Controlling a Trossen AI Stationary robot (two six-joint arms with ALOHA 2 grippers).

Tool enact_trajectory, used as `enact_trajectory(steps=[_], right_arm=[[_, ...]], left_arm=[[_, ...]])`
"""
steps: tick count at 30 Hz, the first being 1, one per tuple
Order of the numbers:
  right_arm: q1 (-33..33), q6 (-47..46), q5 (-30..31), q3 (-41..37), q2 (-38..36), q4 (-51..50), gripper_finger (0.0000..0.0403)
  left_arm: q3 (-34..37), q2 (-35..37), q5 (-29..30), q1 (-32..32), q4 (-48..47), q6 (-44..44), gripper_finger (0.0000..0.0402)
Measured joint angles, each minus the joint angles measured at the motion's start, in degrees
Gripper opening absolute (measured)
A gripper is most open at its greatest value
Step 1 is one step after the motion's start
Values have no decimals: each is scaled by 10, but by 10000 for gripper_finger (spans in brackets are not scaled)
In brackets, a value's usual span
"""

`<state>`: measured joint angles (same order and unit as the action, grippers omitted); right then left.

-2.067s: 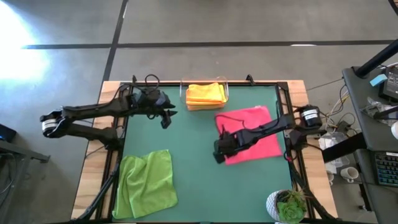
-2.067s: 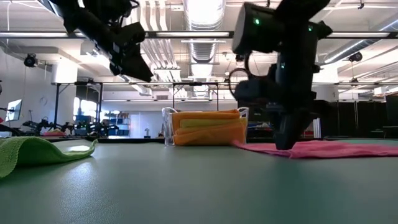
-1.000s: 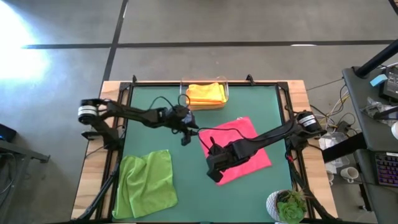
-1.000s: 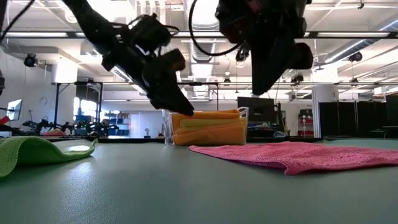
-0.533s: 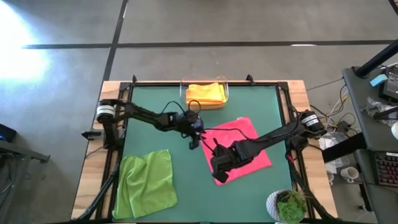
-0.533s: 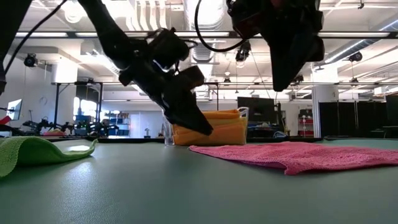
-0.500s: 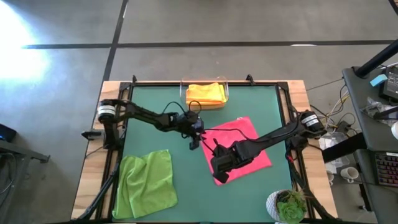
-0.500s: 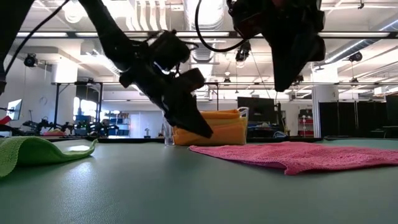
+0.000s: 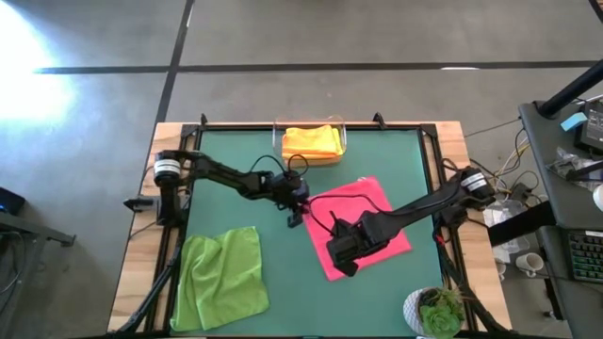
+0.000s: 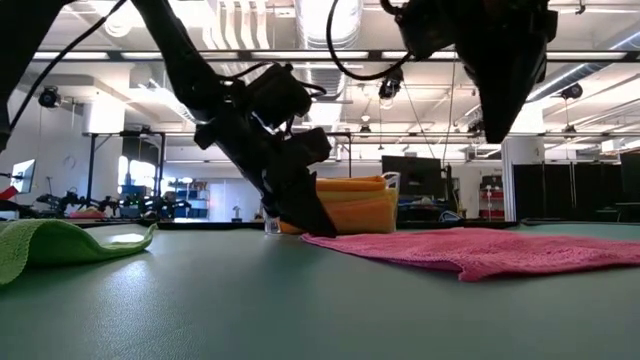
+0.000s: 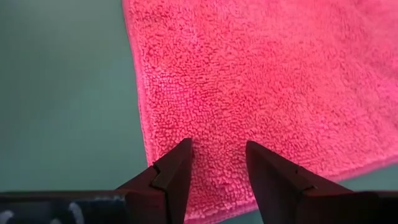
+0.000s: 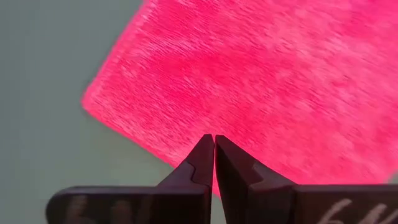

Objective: Fold microfiber towels
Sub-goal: Fold the pink microfiber towel

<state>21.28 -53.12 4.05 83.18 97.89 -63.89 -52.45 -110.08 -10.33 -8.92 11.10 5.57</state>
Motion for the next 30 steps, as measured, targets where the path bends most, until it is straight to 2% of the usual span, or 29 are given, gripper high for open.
enact_trajectory(steps=[3,12,21,25,30], right_arm=[[5,6,14,0,-16,-30,9],[18,19,56,-18,-90,-60,9],[53,2,65,-128,-177,-49,9],[81,-13,64,-194,-222,23,9],[116,-5,63,-277,-266,205,9]], left_arm=[[1,11,0,5,-30,12,138],[3,33,-2,42,-113,137,138],[4,33,-13,110,-129,248,138],[4,33,-14,140,-128,307,138],[2,33,-17,179,-128,360,138]])
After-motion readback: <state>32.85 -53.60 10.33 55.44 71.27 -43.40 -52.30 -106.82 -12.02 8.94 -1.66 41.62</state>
